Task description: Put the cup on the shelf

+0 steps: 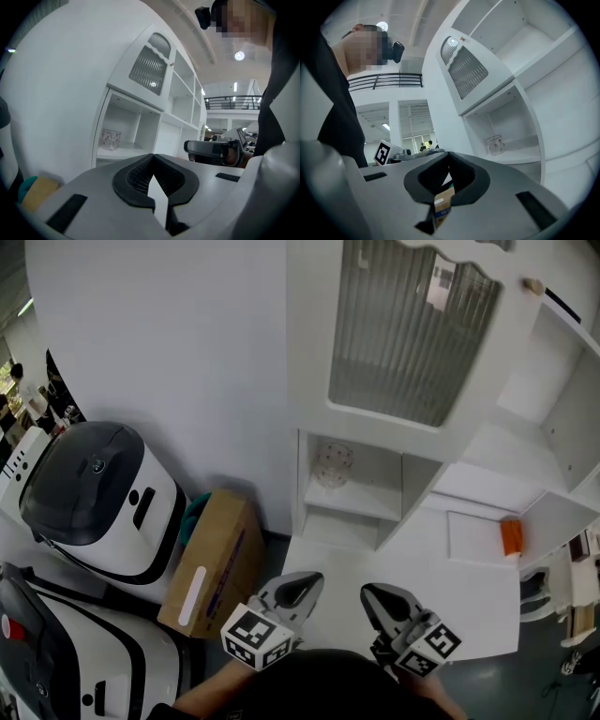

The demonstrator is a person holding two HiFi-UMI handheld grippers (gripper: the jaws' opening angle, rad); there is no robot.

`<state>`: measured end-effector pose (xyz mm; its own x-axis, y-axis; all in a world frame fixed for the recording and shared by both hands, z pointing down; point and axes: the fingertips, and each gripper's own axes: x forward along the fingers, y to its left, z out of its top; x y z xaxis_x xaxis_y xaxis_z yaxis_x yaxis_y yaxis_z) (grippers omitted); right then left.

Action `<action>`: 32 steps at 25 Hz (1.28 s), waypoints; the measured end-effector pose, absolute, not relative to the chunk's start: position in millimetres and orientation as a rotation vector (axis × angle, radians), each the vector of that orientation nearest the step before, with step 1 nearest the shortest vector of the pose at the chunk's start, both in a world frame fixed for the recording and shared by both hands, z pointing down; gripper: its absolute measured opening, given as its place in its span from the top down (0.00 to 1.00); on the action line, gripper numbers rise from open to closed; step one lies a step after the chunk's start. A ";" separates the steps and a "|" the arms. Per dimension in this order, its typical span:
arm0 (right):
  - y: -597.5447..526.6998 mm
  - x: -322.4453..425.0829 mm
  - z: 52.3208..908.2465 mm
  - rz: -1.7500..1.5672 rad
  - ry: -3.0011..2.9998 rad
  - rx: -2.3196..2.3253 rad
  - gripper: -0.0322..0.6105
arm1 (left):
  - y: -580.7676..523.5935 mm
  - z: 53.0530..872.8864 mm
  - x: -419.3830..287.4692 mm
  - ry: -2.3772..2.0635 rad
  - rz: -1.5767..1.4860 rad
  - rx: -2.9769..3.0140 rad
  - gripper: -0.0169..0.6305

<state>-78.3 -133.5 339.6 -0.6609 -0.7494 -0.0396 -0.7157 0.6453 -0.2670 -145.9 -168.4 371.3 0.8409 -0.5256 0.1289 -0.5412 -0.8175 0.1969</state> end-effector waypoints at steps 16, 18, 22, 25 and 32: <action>-135.5 -90.6 337.1 -0.299 2.748 -1.191 0.93 | -159.1 360.1 -155.7 -0.862 0.070 2.814 0.97; -134.5 -94.1 337.6 -0.303 2.754 -1.180 0.93 | -157.2 360.4 -159.8 -0.875 0.071 2.809 0.97; -133.6 -101.3 338.6 -0.315 2.768 -1.152 0.93 | -153.5 359.3 -168.3 -0.907 0.059 2.794 0.97; -134.7 -110.3 338.9 -0.318 2.783 -1.120 0.93 | -152.3 360.3 -176.6 -0.937 0.051 2.778 0.97; -136.5 -122.2 340.1 -0.331 2.809 -1.063 0.93 | -152.9 362.2 -188.7 -0.990 0.048 2.751 0.97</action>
